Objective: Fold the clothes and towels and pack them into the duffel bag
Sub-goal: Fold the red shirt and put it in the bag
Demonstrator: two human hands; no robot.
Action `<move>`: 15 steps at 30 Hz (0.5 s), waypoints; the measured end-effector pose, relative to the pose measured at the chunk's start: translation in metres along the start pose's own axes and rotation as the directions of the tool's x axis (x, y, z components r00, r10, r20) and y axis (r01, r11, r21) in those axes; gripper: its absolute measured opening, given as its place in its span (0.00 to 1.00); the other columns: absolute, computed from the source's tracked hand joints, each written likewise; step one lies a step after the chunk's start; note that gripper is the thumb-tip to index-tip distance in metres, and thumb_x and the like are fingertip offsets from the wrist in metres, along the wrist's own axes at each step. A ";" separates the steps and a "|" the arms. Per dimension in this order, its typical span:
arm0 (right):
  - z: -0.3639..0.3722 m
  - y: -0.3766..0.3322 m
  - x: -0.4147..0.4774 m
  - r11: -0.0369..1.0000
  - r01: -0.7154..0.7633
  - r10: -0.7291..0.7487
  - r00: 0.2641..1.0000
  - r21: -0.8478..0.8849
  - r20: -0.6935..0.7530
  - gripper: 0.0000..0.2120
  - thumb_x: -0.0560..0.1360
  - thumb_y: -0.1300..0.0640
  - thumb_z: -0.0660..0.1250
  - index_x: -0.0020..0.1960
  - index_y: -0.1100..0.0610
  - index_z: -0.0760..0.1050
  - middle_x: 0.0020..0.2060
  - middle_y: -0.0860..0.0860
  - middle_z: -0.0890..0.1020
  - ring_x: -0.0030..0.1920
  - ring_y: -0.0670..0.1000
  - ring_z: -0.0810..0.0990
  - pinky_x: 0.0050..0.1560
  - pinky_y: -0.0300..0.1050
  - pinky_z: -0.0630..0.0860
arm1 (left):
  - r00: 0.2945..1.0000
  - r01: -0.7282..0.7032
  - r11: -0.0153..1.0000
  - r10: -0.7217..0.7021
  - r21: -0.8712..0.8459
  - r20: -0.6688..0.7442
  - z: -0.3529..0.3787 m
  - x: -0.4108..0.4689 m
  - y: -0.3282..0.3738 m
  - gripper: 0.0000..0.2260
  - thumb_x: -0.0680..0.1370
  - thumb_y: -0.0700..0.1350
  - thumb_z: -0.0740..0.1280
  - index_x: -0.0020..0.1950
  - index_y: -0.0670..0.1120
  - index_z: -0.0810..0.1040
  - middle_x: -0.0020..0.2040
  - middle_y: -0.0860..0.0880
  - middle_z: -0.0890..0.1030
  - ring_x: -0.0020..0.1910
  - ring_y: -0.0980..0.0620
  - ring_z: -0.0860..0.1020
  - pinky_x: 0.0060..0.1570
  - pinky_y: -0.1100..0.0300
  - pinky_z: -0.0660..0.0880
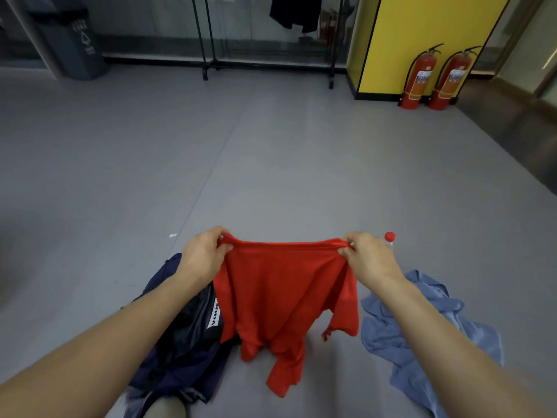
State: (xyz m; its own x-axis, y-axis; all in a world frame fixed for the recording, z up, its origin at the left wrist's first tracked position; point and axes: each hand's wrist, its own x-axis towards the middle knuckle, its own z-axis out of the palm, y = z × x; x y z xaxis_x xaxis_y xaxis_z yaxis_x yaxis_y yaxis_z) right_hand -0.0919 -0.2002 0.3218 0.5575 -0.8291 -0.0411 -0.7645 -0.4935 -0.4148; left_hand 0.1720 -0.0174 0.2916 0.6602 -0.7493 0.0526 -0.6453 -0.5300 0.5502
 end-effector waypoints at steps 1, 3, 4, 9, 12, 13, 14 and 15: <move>-0.002 -0.001 0.010 1.000 -0.023 0.023 1.000 0.012 -0.005 0.04 0.79 0.55 0.67 0.50 0.55 0.79 0.47 0.56 0.84 0.54 0.62 0.80 0.48 0.49 0.70 | 1.000 -0.014 1.000 0.014 0.021 -0.008 -0.001 0.018 0.004 0.03 0.78 0.44 0.69 0.46 0.50 0.77 0.38 0.54 0.77 0.47 0.45 0.79 0.41 0.56 0.65; -0.012 -0.001 0.039 0.993 -0.066 0.067 0.998 0.094 -0.011 0.03 0.79 0.57 0.67 0.46 0.54 0.76 0.48 0.57 0.83 0.55 0.63 0.80 0.48 0.48 0.70 | 0.999 -0.022 1.000 0.023 0.019 -0.030 -0.002 0.056 0.015 0.08 0.78 0.45 0.69 0.41 0.53 0.74 0.35 0.53 0.75 0.44 0.43 0.78 0.39 0.56 0.64; -0.021 -0.002 0.055 0.986 -0.081 0.086 0.996 0.147 -0.029 0.06 0.78 0.58 0.68 0.43 0.53 0.75 0.47 0.57 0.83 0.54 0.62 0.80 0.49 0.48 0.71 | 0.999 -0.013 0.999 0.012 -0.036 -0.041 -0.002 0.075 0.022 0.08 0.79 0.45 0.68 0.41 0.54 0.74 0.35 0.52 0.75 0.42 0.44 0.77 0.39 0.55 0.65; -0.079 -0.014 0.117 0.890 0.044 0.078 0.966 0.453 -0.248 0.11 0.77 0.65 0.68 0.40 0.51 0.74 0.41 0.51 0.82 0.44 0.53 0.79 0.44 0.43 0.72 | 0.978 -0.159 0.892 0.084 -0.424 -0.190 -0.021 0.153 0.074 0.09 0.81 0.37 0.62 0.46 0.49 0.76 0.39 0.50 0.77 0.39 0.51 0.74 0.40 0.57 0.69; -0.114 -0.016 0.122 0.822 0.215 0.020 0.915 0.527 -0.404 0.12 0.77 0.65 0.67 0.41 0.49 0.76 0.41 0.49 0.84 0.44 0.52 0.83 0.49 0.46 0.77 | 0.927 -0.320 0.842 0.183 -0.434 -0.328 -0.047 0.175 0.105 0.08 0.80 0.37 0.62 0.49 0.49 0.78 0.42 0.50 0.79 0.42 0.53 0.75 0.44 0.56 0.72; -0.121 -0.013 0.120 0.809 0.260 -0.009 0.902 0.527 -0.432 0.11 0.77 0.65 0.67 0.42 0.49 0.76 0.42 0.49 0.85 0.45 0.52 0.84 0.51 0.47 0.78 | 0.910 -0.360 0.839 0.221 -0.407 -0.350 -0.054 0.177 0.111 0.08 0.80 0.38 0.62 0.51 0.49 0.78 0.43 0.51 0.79 0.42 0.53 0.76 0.46 0.57 0.72; -0.126 -0.009 0.113 0.798 0.290 -0.035 0.898 0.529 -0.440 0.11 0.77 0.64 0.67 0.44 0.49 0.78 0.42 0.49 0.85 0.45 0.50 0.84 0.52 0.46 0.78 | 0.901 -0.384 0.840 0.249 -0.382 -0.356 -0.057 0.176 0.112 0.09 0.80 0.38 0.62 0.52 0.49 0.79 0.44 0.52 0.79 0.43 0.54 0.76 0.47 0.57 0.73; -0.126 -0.003 0.105 0.793 0.307 -0.057 0.897 0.526 -0.438 0.10 0.78 0.64 0.68 0.46 0.49 0.79 0.41 0.48 0.86 0.44 0.47 0.84 0.51 0.43 0.78 | 0.894 -0.402 0.839 0.271 -0.368 -0.358 -0.059 0.172 0.111 0.09 0.79 0.39 0.62 0.54 0.49 0.79 0.45 0.52 0.80 0.44 0.54 0.77 0.48 0.57 0.73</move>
State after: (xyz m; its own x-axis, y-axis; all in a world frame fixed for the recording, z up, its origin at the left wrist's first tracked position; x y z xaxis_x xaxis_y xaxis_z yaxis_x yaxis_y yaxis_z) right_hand -0.0713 -0.3191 0.4338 0.4025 -0.8306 0.3850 -0.2647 -0.5081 -0.8196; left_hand 0.2362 -0.1819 0.4107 0.5522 -0.6713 0.4944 -0.6652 0.0026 0.7466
